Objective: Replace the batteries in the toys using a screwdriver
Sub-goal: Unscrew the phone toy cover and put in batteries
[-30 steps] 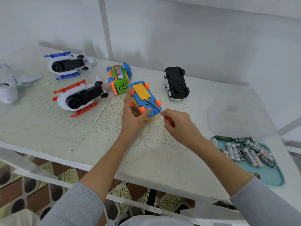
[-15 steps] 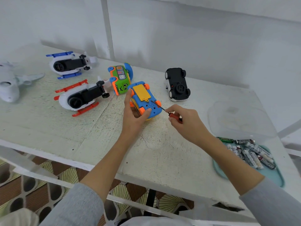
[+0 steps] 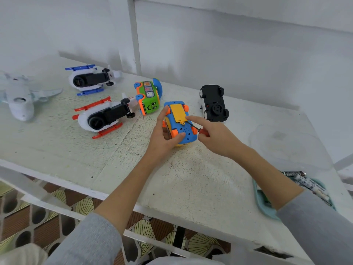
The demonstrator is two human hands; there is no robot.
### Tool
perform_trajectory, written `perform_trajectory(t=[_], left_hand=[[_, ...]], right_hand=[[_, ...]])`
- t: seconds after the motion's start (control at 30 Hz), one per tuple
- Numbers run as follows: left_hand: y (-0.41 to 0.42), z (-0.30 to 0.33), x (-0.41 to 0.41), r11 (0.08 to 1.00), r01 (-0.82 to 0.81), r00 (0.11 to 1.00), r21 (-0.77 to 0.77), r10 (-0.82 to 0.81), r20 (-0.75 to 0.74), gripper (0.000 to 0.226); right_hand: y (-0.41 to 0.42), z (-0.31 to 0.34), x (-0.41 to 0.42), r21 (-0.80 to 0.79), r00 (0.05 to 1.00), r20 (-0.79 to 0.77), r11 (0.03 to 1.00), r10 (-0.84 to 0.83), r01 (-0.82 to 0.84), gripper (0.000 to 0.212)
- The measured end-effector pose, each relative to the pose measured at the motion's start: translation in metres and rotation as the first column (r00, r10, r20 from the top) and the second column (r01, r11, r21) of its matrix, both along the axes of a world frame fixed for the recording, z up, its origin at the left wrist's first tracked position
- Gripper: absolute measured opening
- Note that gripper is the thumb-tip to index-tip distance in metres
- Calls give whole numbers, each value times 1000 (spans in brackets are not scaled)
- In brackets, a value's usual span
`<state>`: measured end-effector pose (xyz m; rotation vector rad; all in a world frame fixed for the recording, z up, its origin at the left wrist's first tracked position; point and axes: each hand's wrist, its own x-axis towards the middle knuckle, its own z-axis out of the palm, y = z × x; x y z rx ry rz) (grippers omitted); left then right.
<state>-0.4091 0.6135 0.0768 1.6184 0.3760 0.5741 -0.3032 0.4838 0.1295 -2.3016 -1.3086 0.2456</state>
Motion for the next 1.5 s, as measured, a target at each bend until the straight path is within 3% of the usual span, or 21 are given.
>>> perform_trajectory(t=[0.2, 0.67, 0.83, 1.07, 1.27, 1.43, 1.5], left_hand=[[4, 4, 1, 996, 47, 997, 77, -43, -60, 82], [10, 15, 15, 972, 66, 997, 225, -57, -43, 82], [16, 17, 20, 959, 32, 999, 283, -29, -15, 84], [8, 21, 23, 931, 57, 998, 359, -58, -9, 82], [-6, 25, 27, 932, 118, 992, 343, -129, 10, 82], [-19, 31, 37, 922, 176, 982, 345, -190, 6, 84], [-29, 37, 40, 908, 204, 974, 367, -227, 20, 81]], right_hand=[[-4, -2, 6, 18, 999, -49, 1000, -21, 22, 51], [-62, 14, -3, 82, 986, -145, 993, -78, 90, 42], [-91, 5, -5, -35, 984, -142, 994, -109, 105, 41], [-101, -7, -16, -288, 974, -220, 958, -61, -5, 41], [-118, 5, -16, -424, 921, -378, 902, -94, -81, 59], [-146, 32, -4, -571, 942, -321, 813, -99, -110, 56], [-156, 48, 0, -542, 951, -285, 838, -122, -55, 46]])
